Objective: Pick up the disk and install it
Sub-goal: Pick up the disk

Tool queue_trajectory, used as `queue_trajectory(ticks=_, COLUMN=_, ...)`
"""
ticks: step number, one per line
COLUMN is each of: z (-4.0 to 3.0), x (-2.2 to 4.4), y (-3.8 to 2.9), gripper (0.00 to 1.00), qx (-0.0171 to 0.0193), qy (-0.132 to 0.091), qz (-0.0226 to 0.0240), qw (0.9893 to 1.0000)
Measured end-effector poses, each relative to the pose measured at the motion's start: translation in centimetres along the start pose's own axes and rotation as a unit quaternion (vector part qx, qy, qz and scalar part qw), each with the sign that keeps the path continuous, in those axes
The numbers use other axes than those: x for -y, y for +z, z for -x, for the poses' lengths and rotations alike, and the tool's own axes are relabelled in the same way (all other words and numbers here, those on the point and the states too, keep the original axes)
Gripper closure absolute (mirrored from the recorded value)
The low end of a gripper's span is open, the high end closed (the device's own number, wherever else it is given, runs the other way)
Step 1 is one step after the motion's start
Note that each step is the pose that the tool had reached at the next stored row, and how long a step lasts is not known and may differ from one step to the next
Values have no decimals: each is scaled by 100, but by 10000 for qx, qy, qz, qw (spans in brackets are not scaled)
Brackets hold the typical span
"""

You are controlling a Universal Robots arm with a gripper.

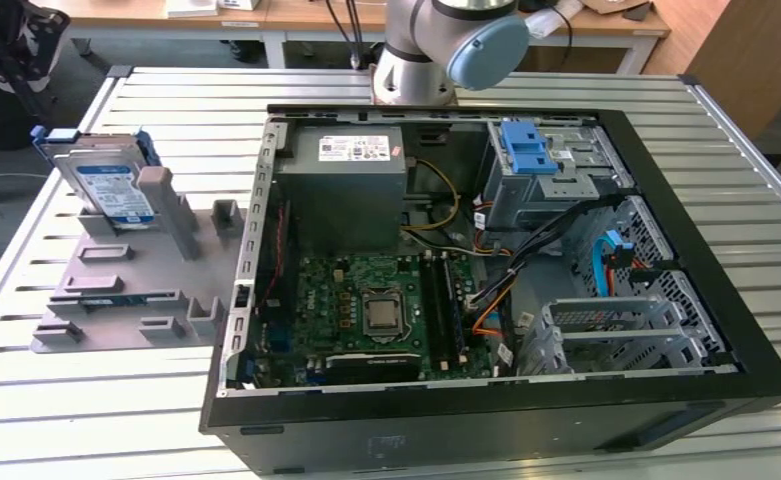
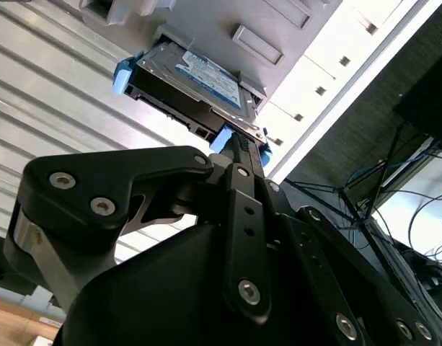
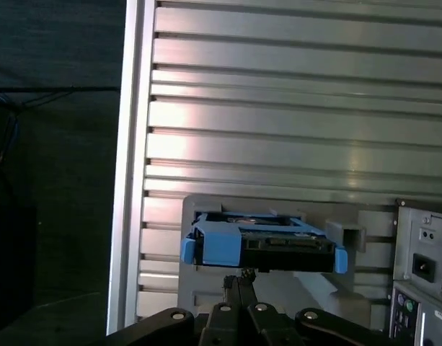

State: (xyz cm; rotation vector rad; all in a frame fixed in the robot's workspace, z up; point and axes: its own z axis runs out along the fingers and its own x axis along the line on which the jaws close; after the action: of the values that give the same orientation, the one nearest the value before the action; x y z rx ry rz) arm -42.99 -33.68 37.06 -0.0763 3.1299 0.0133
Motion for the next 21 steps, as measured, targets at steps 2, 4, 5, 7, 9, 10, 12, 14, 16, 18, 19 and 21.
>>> queue_trajectory(ticks=2, z=0, x=0, y=0, gripper=89, qx=-1, qy=-119, qz=1, qw=9999)
queue_trajectory(ticks=4, z=0, x=0, y=0, gripper=89, qx=-2, qy=-296, qz=3, qw=9996)
queue_trajectory(ticks=5, z=0, x=0, y=0, gripper=89, qx=-3, qy=-346, qz=4, qw=9994)
queue_trajectory(ticks=7, z=0, x=0, y=1, gripper=89, qx=-4, qy=-445, qz=5, qw=9990)
queue_trajectory(ticks=9, z=0, x=0, y=1, gripper=89, qx=-4, qy=-538, qz=6, qw=9986)
queue_trajectory(ticks=10, z=0, x=0, y=1, gripper=89, qx=-4, qy=-579, qz=6, qw=9983)
queue_trajectory(ticks=12, z=0, x=0, y=1, gripper=89, qx=-5, qy=-666, qz=8, qw=9978)
queue_trajectory(ticks=14, z=0, x=0, y=1, gripper=89, qx=-6, qy=-739, qz=8, qw=9973)
queue_trajectory(ticks=16, z=0, x=0, y=1, gripper=89, qx=-7, qy=-923, qz=10, qw=9957)
queue_trajectory(ticks=18, z=0, x=0, y=1, gripper=89, qx=-8, qy=-995, qz=11, qw=9950)
queue_trajectory(ticks=19, z=0, x=0, y=1, gripper=89, qx=-8, qy=-1030, qz=11, qw=9947)
queue_trajectory(ticks=21, z=0, x=0, y=1, gripper=89, qx=-9, qy=-1101, qz=12, qw=9939)
